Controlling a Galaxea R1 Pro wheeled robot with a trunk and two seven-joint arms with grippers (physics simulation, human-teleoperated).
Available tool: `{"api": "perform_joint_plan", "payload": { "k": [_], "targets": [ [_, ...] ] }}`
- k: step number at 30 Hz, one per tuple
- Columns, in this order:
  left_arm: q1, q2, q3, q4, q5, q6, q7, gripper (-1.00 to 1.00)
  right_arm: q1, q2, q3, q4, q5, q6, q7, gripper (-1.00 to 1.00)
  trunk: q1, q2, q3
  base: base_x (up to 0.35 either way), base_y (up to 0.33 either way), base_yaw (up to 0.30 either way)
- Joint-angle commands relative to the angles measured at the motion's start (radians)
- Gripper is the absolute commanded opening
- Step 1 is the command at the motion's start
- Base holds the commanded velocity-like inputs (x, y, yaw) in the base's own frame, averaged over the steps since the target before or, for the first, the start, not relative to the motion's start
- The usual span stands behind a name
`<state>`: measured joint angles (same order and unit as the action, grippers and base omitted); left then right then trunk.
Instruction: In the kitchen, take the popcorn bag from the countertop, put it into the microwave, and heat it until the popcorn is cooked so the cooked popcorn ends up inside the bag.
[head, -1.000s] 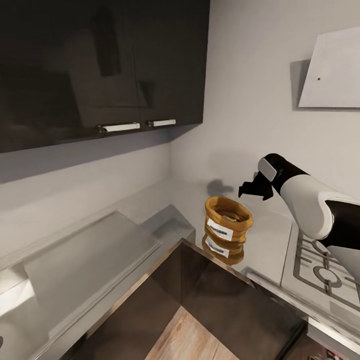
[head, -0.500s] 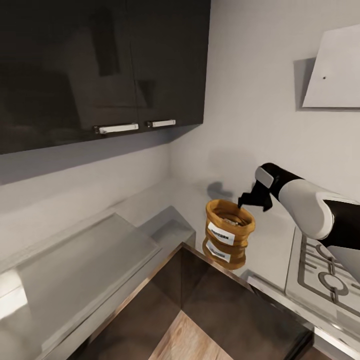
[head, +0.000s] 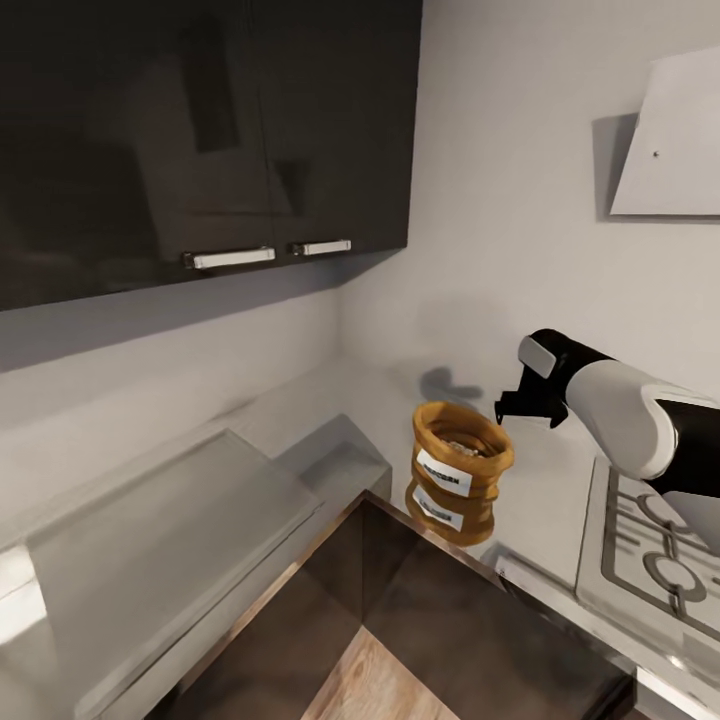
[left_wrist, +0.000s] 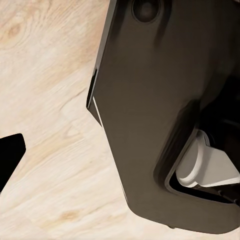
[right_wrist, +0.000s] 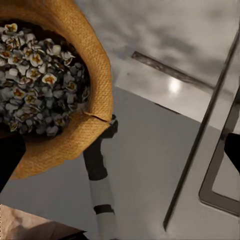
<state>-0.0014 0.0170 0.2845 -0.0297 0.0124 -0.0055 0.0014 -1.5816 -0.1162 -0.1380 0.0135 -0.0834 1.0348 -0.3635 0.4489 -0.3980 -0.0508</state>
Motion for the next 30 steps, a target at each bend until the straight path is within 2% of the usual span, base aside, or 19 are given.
{"api": "perform_joint_plan", "payload": {
  "k": [1,7,22,30],
  "targets": [
    [0.000,0.000,0.002,-0.001,0.001,-0.001,0.000,1.00,-0.001,0.000,-0.004,0.003,-0.009,-0.001,-0.011,1.00,0.001,-0.002,-0.002,0.270,0.000,0.000],
    [0.000,0.000,0.002,-0.001,0.001,-0.001,0.000,1.00,-0.001,-0.002,-0.005,0.041,-0.009,-0.002,-0.009,1.00,0.001,-0.002,-0.002,0.074,0.000,0.000],
    [0.000,0.000,0.002,-0.001,0.001,-0.001,0.000,1.00,0.003,-0.002,-0.005,0.059,-0.009,-0.003,-0.009,1.00,0.001,-0.002,-0.002,0.001,0.000,0.000],
    [0.000,0.000,0.002,-0.001,0.001,-0.001,0.000,1.00,0.003,-0.002,-0.006,0.059,-0.009,-0.003,-0.008,1.00,0.001,-0.002,-0.013,0.001,0.000,0.000]
  ]
}}
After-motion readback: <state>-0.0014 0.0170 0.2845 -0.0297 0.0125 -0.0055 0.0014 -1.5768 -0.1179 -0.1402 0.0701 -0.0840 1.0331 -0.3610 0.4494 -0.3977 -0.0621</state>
